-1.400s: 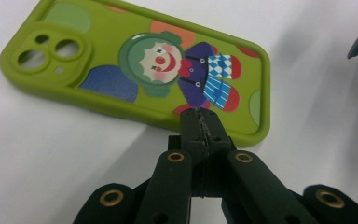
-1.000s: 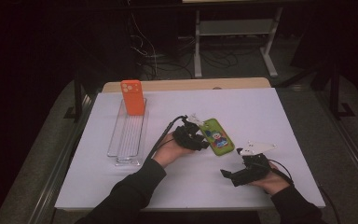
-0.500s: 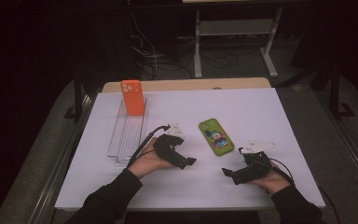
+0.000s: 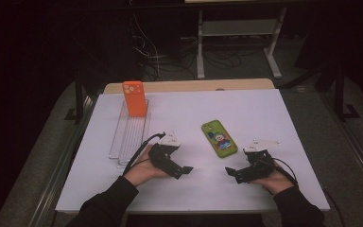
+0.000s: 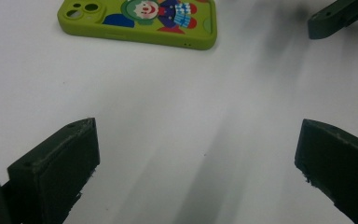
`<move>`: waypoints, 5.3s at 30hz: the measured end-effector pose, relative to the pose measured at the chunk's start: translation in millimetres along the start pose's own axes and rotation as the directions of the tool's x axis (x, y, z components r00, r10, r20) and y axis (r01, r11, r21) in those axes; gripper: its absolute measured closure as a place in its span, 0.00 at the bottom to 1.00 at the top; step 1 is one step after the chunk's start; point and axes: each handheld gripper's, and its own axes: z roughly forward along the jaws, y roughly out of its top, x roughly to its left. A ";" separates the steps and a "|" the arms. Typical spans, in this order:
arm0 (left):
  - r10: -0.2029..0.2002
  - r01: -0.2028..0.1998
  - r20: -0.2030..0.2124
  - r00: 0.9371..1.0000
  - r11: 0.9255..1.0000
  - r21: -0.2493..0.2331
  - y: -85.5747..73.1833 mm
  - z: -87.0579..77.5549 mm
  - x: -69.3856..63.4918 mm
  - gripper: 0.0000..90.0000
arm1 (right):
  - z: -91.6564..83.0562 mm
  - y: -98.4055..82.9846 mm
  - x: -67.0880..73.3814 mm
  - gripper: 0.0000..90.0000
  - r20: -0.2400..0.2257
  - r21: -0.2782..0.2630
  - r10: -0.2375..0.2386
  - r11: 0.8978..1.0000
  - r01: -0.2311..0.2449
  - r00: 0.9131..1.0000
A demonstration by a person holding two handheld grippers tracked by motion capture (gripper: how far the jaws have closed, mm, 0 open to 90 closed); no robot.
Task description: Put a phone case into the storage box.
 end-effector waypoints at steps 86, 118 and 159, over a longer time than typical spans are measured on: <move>-0.047 0.047 -0.004 0.999 0.999 0.005 -2.1 -0.5 6.4 0.00 | 75.6 81.8 -25.1 0.00 0.204 0.110 0.137 0.981 -0.161 0.969; -0.055 0.055 0.002 0.998 0.998 0.014 -2.6 1.0 6.2 0.00 | 95.2 63.6 -19.5 0.07 0.249 0.237 0.115 0.956 -0.175 0.962; -0.028 0.028 0.000 1.000 0.999 0.022 -1.3 2.9 5.7 0.00 | 71.5 72.3 -21.5 0.17 0.182 0.198 0.087 0.972 -0.123 0.979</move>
